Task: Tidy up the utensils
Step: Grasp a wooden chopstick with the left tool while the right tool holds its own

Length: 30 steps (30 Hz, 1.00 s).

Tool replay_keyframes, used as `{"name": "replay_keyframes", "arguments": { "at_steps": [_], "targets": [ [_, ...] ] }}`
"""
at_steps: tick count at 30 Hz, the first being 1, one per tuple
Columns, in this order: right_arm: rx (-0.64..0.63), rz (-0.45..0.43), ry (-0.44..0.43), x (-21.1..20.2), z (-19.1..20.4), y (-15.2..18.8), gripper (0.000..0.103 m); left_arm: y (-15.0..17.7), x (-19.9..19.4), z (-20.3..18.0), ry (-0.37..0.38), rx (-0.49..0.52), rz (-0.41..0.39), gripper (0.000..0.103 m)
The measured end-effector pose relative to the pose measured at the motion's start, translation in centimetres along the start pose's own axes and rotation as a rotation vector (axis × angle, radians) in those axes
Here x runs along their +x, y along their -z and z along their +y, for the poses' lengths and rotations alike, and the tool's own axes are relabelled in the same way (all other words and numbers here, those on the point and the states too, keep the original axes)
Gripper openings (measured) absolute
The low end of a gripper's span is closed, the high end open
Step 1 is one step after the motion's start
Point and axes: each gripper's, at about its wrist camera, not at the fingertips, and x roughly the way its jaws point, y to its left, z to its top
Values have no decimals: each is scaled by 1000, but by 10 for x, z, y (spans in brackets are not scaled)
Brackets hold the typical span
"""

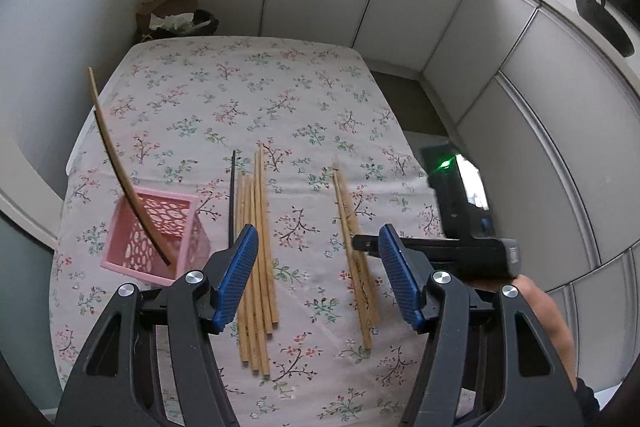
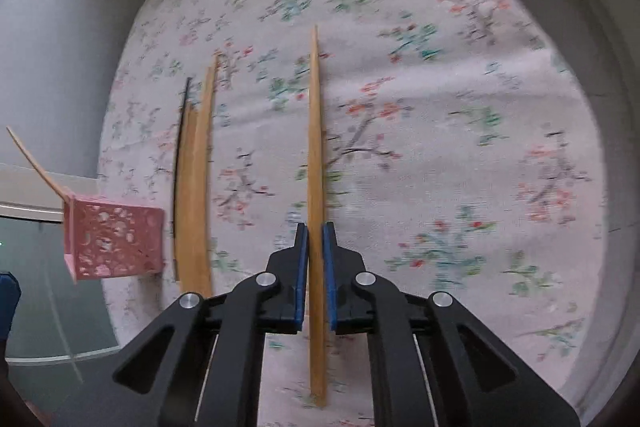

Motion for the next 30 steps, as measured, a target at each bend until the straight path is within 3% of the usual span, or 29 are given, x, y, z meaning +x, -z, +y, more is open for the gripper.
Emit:
{"name": "replay_keyframes", "arguments": {
  "at_steps": [2,7,9,14,16,18,19,21,24,30],
  "targets": [
    [32,-22,-34,-15,-10,0,8,0,8,-3,-6,-4,17,60],
    [74,-174,-50,-79,-34,2,8,-1,38,-25,-12,19,75,60],
    [96,-236,-46,-102,-46,2,8,-2,65,-42,-16,55,136,60],
    [129,-297,-34,-125,-63,3,8,3,142,-66,-79,127,285,60],
    [127,-316,-40,-131,-63,4,8,10,170,-62,-104,125,348,56],
    [118,-328,-52,-135,-61,4,8,15,189,-58,-105,109,398,42],
    [114,-330,-56,-136,-59,4,8,14,190,-60,-113,131,352,41],
    [107,-338,-63,-137,-54,5,8,15,192,-65,-110,171,335,7],
    [97,-356,-71,-139,-50,6,8,15,182,-58,-67,121,326,6],
    [97,-405,-79,-149,-48,8,8,-4,106,-48,47,104,117,6]
  ]
}}
